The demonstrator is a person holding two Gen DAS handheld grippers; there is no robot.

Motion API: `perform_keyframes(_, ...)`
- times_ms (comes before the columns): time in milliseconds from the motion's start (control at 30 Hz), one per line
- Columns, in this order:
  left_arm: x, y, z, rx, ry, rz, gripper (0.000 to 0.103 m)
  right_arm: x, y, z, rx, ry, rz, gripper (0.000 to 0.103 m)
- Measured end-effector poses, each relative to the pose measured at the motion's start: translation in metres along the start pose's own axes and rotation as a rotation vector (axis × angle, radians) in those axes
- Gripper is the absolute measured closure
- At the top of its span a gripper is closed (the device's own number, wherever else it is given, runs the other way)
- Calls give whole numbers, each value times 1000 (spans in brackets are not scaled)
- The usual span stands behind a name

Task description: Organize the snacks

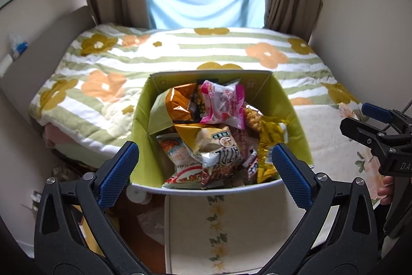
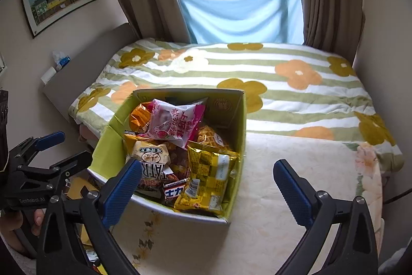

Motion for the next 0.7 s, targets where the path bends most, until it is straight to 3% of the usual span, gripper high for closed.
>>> perform_keyframes(367, -121, -36, 37, -79, -13, 168, 0, -128, -39, -1, -52, -142, 144, 1)
perform_keyframes(533, -159, -57, 49, -114, 11, 240, 0, -162, -60, -1, -94, -244, 194, 1)
perform_keyframes(700, -177, -68, 63, -87, 13, 287, 0, -183, -75, 7, -52, -253, 237, 1)
Point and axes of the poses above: each gripper's, at about its wrist camera, not at the fingertips, and x roughly the way its jaws point, z to its right, y to its top, the point moved 4 cm from there along x, roughly the way its jaws point, and after that the axes turned 13 degrees about y, right-handed, at the moved point
